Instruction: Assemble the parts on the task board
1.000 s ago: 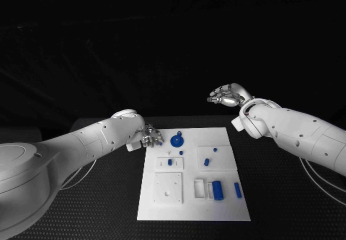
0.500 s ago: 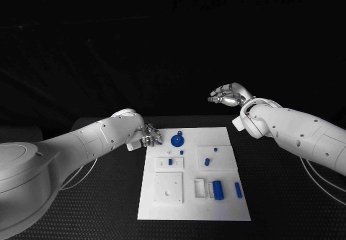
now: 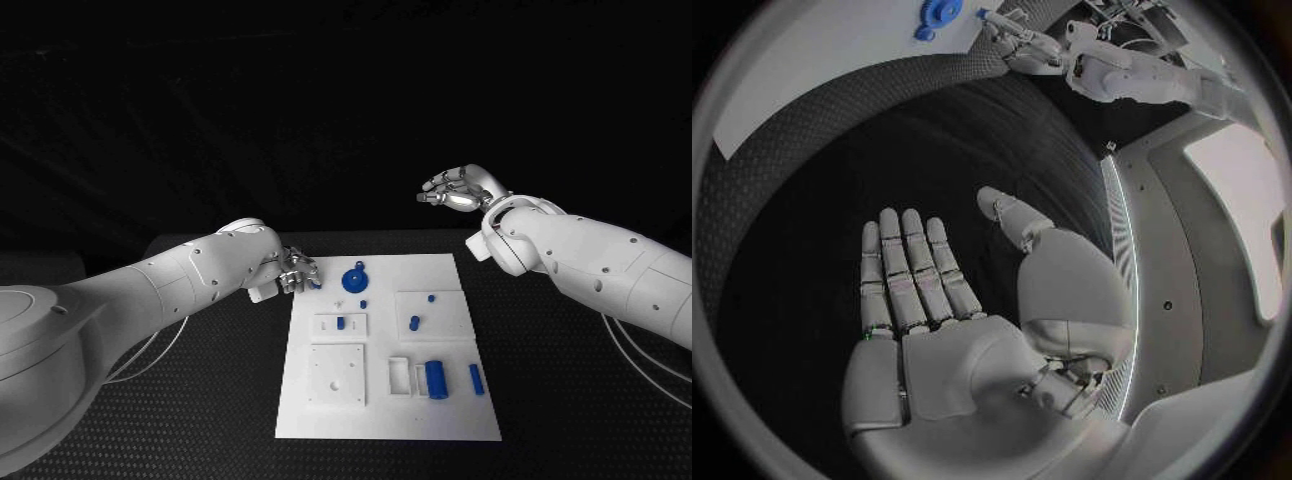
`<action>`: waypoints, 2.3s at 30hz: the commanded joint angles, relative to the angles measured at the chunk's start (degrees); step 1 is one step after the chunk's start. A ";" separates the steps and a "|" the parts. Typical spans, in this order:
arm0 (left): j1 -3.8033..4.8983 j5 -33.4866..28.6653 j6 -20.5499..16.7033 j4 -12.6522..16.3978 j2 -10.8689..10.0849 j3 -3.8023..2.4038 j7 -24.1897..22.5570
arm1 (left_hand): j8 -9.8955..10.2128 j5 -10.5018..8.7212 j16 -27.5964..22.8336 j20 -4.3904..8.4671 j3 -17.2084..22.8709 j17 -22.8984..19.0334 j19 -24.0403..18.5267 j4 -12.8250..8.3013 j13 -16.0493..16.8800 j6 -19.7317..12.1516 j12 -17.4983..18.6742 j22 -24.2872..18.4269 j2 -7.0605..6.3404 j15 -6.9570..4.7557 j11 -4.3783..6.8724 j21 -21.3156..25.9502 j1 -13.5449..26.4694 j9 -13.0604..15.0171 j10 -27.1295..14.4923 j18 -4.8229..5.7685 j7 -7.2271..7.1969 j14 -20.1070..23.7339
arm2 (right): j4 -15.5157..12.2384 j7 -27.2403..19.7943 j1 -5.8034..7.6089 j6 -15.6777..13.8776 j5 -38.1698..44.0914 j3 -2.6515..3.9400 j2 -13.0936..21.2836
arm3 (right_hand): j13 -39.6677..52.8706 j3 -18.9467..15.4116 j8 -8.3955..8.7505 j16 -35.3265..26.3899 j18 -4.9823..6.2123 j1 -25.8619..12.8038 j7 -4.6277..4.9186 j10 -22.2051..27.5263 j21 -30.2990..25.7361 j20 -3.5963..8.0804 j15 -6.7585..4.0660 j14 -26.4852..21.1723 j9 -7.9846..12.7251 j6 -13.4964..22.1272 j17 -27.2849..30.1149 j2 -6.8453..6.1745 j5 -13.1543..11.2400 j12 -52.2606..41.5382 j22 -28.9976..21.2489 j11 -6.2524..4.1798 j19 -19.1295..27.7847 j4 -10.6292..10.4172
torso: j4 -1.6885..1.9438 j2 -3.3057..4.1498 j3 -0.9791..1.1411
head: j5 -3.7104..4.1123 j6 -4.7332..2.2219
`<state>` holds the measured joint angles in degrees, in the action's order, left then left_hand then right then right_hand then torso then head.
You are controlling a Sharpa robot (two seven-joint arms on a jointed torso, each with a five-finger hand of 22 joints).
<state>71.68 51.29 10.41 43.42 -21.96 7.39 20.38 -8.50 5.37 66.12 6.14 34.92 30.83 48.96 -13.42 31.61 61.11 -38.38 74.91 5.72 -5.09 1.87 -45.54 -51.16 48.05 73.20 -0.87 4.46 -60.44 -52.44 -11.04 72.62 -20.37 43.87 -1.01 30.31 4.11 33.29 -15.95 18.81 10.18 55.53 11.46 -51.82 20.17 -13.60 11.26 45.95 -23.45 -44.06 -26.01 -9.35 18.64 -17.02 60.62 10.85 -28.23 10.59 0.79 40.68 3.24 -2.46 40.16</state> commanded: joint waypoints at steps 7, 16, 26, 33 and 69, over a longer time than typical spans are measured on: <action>0.58 -2.95 -6.11 11.00 -5.94 0.01 0.67 | -2.91 1.16 1.00 4.57 -0.21 0.25 1.15 -0.60 0.43 1.52 -0.78 1.21 0.73 -0.45 0.41 -0.58 0.77 -0.05 1.43 -0.17 -0.61 -1.23 | -0.03 -0.25 -0.01 0.68 0.15 0.00 0.37 | -0.09 -0.35 -0.26 -0.16 0.61 -0.38 1.28 -0.09 -0.30 0.17 0.15 -0.40 0.08 0.40 0.10 0.32 0.29 0.30 0.10 0.09 0.39 -0.14 | 0.22 -0.26 0.02 | -0.17 0.09; 0.53 -0.97 -11.92 21.59 -11.25 0.25 0.35 | -4.84 6.98 2.98 5.58 -0.18 0.83 2.90 -1.39 1.47 3.84 -2.39 1.28 -0.34 -1.55 1.44 -2.01 2.61 -0.45 3.63 -0.31 -1.67 -3.08 | -0.17 -0.20 -0.01 0.63 0.15 0.00 0.79 | -0.10 -0.34 -0.27 -0.16 0.63 -0.32 1.27 -0.08 -0.31 0.17 0.15 -0.41 0.10 0.41 0.12 0.31 0.39 0.30 0.13 0.08 0.40 -0.10 | 0.44 -0.48 -0.05 | -0.04 0.44; 0.21 5.05 -19.92 30.86 -15.61 3.36 0.06 | -7.27 13.72 5.68 7.18 0.05 1.54 6.34 -2.19 3.02 7.37 -5.04 1.34 -1.89 -3.53 3.06 -5.12 3.89 -0.85 7.51 -0.87 -3.28 -6.96 | -0.35 -0.15 -0.01 0.62 0.15 0.00 1.14 | -0.11 -0.33 -0.28 -0.14 0.65 -0.28 1.27 -0.07 -0.32 0.17 0.15 -0.42 0.11 0.40 0.15 0.29 0.54 0.31 0.16 0.06 0.41 -0.09 | 0.38 -0.42 -0.04 | -0.19 0.55; -0.09 7.46 -22.55 34.57 -17.30 6.04 0.59 | -9.87 14.97 8.13 8.08 0.10 2.41 7.84 -2.18 4.46 8.62 -7.70 1.35 -2.33 -4.75 3.94 -7.43 4.20 -0.44 8.73 -1.19 -4.19 -8.45 | -0.34 -0.12 -0.01 0.68 0.15 0.00 1.12 | -0.11 -0.33 -0.29 -0.13 0.65 -0.27 1.27 -0.08 -0.33 0.16 0.15 -0.43 0.12 0.40 0.16 0.28 0.64 0.31 0.18 0.06 0.42 -0.09 | 0.39 -0.43 -0.03 | -0.35 0.76; -2.54 10.02 -20.89 33.64 -15.52 6.39 2.74 | -18.01 20.90 13.93 9.45 0.11 4.74 9.07 -2.56 8.24 8.75 -16.57 1.27 -1.86 -7.22 5.63 -12.55 5.41 2.13 8.14 -1.87 -5.89 -9.45 | -0.59 -0.13 -0.01 0.73 0.15 0.00 1.37 | -0.13 -0.38 -0.32 -0.11 0.67 -0.29 1.28 -0.06 -0.37 0.12 0.17 -0.48 0.18 0.41 0.24 0.30 0.95 0.32 0.26 0.07 0.46 -0.14 | 0.25 -0.31 0.01 | -0.16 1.16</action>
<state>69.20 60.70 -11.03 77.10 -37.63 13.76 23.00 -10.50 26.00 79.69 9.00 34.76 35.51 57.55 -15.94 39.76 66.61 -54.59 74.90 3.26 -7.29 4.54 -57.75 -45.71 48.61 79.12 -1.67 2.22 -66.22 -52.92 -10.87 72.62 -20.25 43.85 -1.02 31.66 4.03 33.12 -15.95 18.81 10.18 55.53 11.46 -51.82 20.17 -13.59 11.46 45.75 -23.32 -44.06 -25.82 -9.35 19.31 -17.02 60.78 10.85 -28.24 10.42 1.05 40.34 3.27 -2.65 41.33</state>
